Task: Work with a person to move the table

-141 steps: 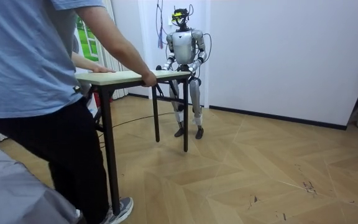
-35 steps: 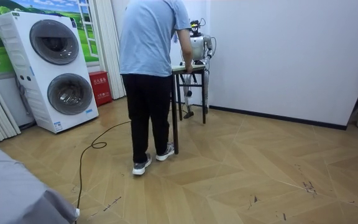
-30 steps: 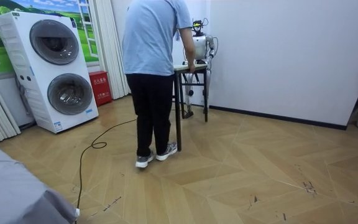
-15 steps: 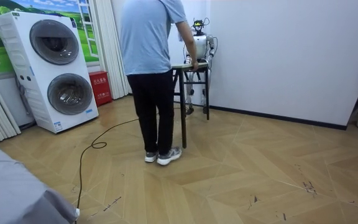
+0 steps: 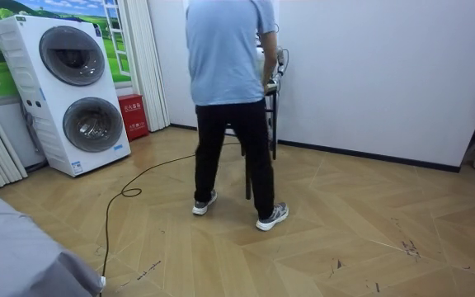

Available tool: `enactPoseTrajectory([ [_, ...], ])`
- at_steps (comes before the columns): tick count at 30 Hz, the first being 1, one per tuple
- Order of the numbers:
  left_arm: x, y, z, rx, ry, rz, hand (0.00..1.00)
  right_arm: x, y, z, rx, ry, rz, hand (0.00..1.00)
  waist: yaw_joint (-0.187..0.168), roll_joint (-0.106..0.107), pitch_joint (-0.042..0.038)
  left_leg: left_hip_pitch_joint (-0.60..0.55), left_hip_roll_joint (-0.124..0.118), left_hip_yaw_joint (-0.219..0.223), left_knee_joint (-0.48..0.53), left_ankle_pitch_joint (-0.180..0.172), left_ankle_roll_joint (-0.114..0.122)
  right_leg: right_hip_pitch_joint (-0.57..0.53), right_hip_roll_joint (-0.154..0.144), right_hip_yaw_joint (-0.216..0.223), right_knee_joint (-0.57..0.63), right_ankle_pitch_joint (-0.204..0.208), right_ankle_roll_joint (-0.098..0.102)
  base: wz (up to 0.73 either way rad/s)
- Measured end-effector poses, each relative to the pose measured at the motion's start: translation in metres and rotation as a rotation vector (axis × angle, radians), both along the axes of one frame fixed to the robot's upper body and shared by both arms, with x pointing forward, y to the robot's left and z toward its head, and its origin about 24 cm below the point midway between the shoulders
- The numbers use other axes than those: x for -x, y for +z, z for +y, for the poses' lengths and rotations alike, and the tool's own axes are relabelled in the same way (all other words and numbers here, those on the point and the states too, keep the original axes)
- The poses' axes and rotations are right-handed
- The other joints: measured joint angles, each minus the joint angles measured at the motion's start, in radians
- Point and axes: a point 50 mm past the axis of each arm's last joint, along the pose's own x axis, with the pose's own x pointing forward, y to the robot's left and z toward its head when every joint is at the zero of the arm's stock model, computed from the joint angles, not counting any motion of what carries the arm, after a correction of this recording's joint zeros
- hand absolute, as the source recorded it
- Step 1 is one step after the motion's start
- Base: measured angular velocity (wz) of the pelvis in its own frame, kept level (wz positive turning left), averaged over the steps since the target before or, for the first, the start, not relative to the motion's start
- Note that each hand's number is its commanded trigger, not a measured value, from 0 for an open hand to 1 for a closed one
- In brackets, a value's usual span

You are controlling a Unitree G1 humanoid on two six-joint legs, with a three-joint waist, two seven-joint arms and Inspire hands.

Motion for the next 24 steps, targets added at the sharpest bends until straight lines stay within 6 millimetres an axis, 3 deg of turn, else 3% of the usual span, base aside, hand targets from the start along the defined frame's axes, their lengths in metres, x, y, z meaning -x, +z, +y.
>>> enactPoseTrajectory([
  [5, 0.0004, 0.0006, 0.0007, 0.007, -0.001, -0.021, 1.00, -0.0007, 0.0011, -0.0003, 0.000, 0.005, -0.024, 1.00, 0.026, 0.001, 0.0000, -0.016, 0.004, -0.049, 0.000, 0.005, -0.008, 0.019, -0.001, -0.044, -0.014, 0.000, 0.000, 0.29],
  [11, 0.0030, -0.0002, -0.0007, 0.010, -0.005, -0.029, 1.00, -0.0002, 0.0013, -0.0030, 0.018, 0.009, -0.034, 1.00, -0.002, 0.019, 0.0002, -0.034, 0.007, -0.110, 0.003, 0.007, -0.012, 0.070, -0.011, -0.132, -0.030, -0.001, 0.002, 0.58],
  [14, 0.0041, -0.0009, -0.0002, 0.008, -0.005, -0.025, 1.00, 0.0006, 0.0009, -0.0025, 0.017, 0.010, -0.031, 1.00, -0.020, 0.029, 0.0013, -0.036, -0.007, -0.126, 0.002, 0.013, -0.010, 0.093, -0.029, -0.157, -0.030, -0.017, 0.023, 0.56],
  [18, 0.0042, -0.0010, 0.0015, 0.004, 0.000, -0.024, 1.00, 0.0013, 0.0005, -0.0002, 0.010, 0.014, -0.027, 1.00, -0.009, 0.033, 0.0018, -0.039, -0.021, -0.154, 0.003, 0.016, -0.005, 0.108, -0.044, -0.185, -0.027, -0.024, 0.034, 0.32],
  [21, 0.0046, -0.0013, 0.0008, 0.003, -0.002, -0.023, 1.00, 0.0017, 0.0003, 0.0014, 0.001, 0.009, -0.026, 1.00, -0.006, 0.037, 0.0029, -0.052, -0.033, -0.157, 0.018, 0.022, 0.004, 0.106, -0.070, -0.215, 0.013, -0.036, 0.044, 0.43],
  [24, 0.0055, -0.0020, 0.0007, 0.004, -0.004, -0.017, 1.00, 0.0046, -0.0012, 0.0027, -0.006, 0.006, -0.016, 1.00, -0.026, 0.035, 0.0042, -0.058, -0.064, -0.163, 0.021, 0.032, 0.021, 0.099, -0.122, -0.213, 0.093, -0.074, 0.062, 0.68],
])
